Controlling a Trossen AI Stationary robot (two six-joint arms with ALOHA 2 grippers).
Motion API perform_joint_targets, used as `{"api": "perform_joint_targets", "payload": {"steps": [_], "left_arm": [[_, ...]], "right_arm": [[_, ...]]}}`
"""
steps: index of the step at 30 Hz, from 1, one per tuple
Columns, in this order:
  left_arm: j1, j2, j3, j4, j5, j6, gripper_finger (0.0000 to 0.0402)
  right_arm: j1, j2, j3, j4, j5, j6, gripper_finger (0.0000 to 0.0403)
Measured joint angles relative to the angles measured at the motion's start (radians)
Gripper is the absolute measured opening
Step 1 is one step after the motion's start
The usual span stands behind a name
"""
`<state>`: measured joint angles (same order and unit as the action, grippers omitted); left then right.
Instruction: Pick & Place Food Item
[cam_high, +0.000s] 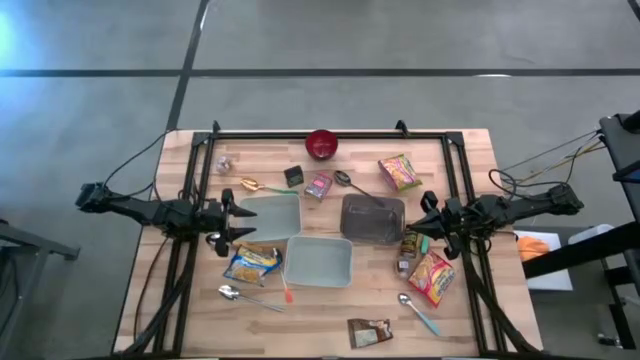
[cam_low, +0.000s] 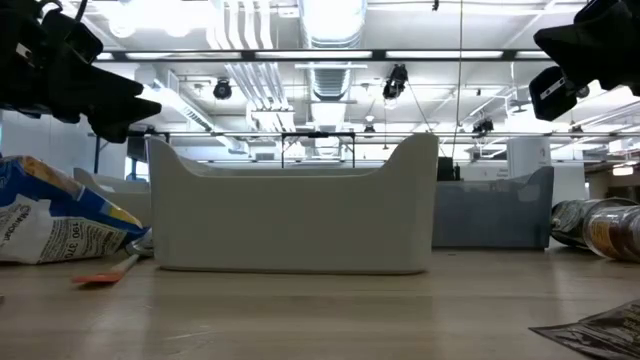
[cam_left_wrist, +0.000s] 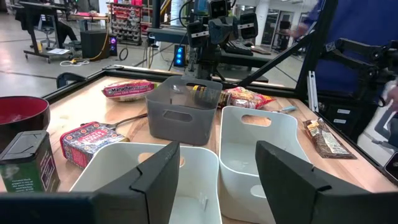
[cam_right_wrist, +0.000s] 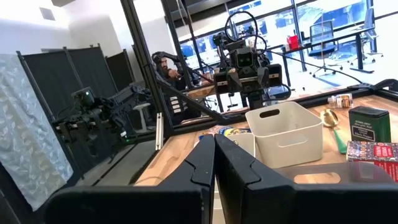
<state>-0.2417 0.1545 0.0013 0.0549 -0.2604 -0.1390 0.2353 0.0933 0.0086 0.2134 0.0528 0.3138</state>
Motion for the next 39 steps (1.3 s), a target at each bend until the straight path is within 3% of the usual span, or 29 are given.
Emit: {"api": "perform_joint_targets", "payload": {"steps": [27,31,35,39], "left_arm": [[0.0,0.0,0.0,0.0,0.0,0.0,0.0213],[0.0,0.0,0.0,0.0,0.0,0.0,0.0213],[0.0,0.0,0.0,0.0,0.0,0.0,0.0213],[0.0,0.0,0.0,0.0,0.0,0.0,0.0213]], "right_arm": [[0.0,0.0,0.0,0.0,0.0,0.0,0.0008],[-0.002,0.001,0.0,0.085,0.101,-0.077,0.0008],[-0.002,0.0,0.004,0.246,0.103,-0.102,0.0008],[-0.002,0.003,0.074,0.123,0.1,-0.097,0.0008]]}}
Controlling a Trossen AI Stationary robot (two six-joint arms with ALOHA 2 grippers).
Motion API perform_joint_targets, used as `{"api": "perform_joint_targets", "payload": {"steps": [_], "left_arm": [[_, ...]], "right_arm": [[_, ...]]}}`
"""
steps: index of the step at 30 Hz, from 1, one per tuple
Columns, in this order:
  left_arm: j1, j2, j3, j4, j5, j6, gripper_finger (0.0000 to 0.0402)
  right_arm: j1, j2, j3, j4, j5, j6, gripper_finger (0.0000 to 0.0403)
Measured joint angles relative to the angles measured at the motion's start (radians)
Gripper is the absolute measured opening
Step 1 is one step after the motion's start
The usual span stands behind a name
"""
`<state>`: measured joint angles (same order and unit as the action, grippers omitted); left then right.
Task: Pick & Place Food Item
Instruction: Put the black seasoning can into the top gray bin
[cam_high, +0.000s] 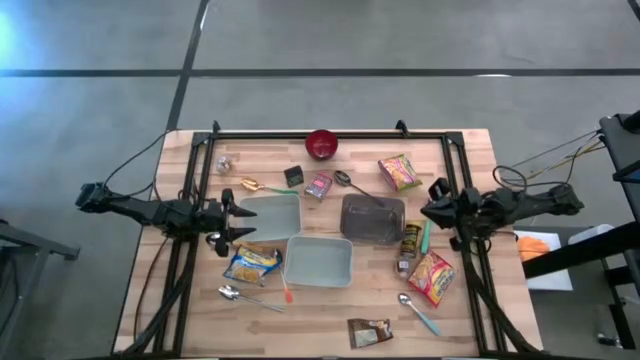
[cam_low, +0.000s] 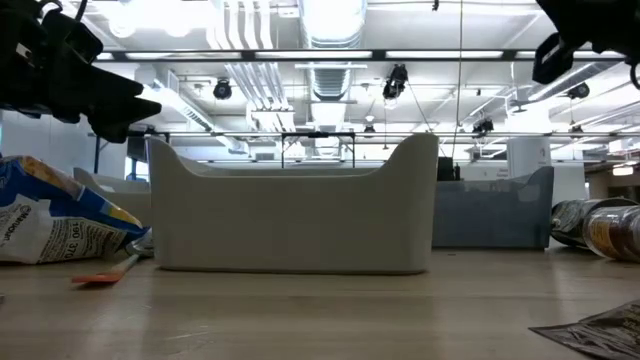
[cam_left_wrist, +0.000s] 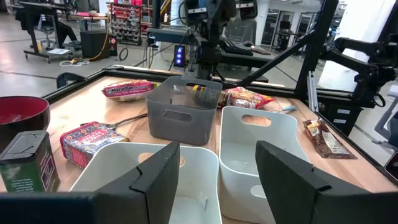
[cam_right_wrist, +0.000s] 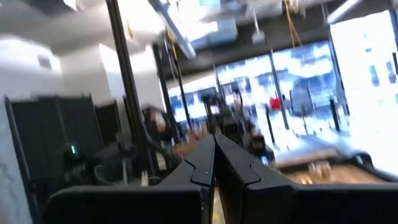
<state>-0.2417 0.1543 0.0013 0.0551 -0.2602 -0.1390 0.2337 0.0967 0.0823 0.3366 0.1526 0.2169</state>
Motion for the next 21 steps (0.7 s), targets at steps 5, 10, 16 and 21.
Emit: {"api": "perform_joint_targets", "payload": {"steps": [5,10,16,21], "left_arm": [[0.0,0.0,0.0,0.0,0.0,0.0,0.0213],[0.0,0.0,0.0,0.0,0.0,0.0,0.0213],[0.0,0.0,0.0,0.0,0.0,0.0,0.0213],[0.004,0.001,0.0,0.031,-0.018,0.026,0.0213]], "right_arm": [[-0.001,0.051,0.16,-0.312,0.008,-0.015,0.0008],[-0.001,0.152,0.314,-0.554,0.101,0.035,0.0008],[-0.001,0.251,0.417,-0.647,0.163,0.219,0.0008],[-0.001,0.303,0.467,-0.641,0.157,0.27,0.0008]]}}
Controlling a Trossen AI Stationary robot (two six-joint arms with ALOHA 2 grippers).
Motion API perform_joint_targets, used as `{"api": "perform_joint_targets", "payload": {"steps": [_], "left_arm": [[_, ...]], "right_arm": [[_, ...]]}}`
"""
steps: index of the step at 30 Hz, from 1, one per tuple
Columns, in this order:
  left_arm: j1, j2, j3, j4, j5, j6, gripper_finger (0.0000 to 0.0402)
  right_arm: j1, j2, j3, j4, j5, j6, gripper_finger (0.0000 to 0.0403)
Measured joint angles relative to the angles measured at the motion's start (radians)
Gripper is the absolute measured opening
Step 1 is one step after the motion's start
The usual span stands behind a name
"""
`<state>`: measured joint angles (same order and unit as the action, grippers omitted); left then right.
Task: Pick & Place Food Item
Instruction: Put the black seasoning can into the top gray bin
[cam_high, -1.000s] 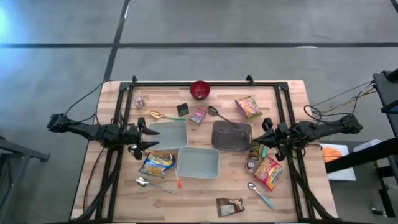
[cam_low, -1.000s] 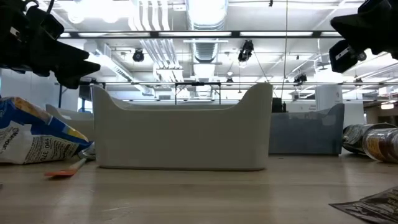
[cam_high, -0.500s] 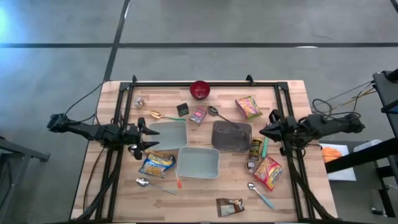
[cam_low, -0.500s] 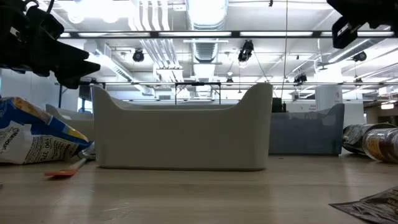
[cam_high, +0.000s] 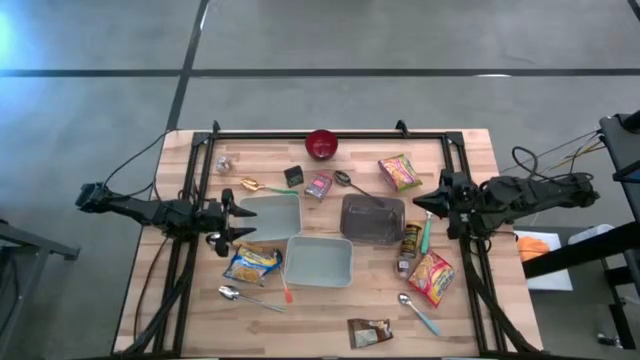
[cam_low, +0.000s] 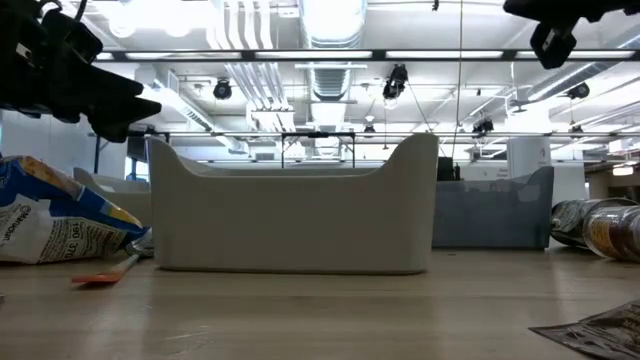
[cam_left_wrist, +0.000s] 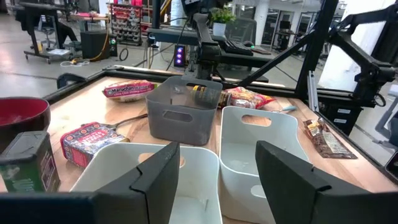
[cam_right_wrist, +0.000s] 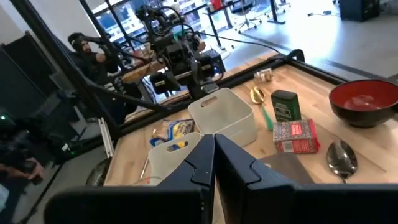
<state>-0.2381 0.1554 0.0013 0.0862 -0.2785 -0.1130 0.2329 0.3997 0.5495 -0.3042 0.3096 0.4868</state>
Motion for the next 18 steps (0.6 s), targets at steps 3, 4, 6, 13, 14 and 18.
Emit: {"api": "perform_joint_targets", "payload": {"steps": [3,4,6,13,14,18], "left_arm": [[0.02,0.001,0.028,0.008,-0.062,-0.011,0.0213],[0.031,0.001,0.049,-0.016,-0.068,-0.021,0.0213],[0.059,0.006,0.103,-0.057,-0.069,-0.028,0.0213],[0.208,0.1,0.254,-0.17,-0.064,-0.184,0.0213],[0.235,0.125,0.277,-0.189,-0.051,-0.193,0.0213],[0.358,0.243,0.378,-0.253,0.041,-0.198,0.0213]], "right_arm": [[0.0,0.02,0.009,-0.002,0.002,0.001,0.0008],[0.0,0.025,0.009,-0.003,0.004,0.001,0.0008],[0.0,0.03,0.007,0.001,0.005,0.001,0.0008],[0.0,0.041,0.0,0.004,0.006,0.043,0.0008],[0.0,0.039,0.0,0.006,0.006,0.042,0.0008],[-0.006,0.033,0.0,0.026,0.032,0.021,0.0008]]}}
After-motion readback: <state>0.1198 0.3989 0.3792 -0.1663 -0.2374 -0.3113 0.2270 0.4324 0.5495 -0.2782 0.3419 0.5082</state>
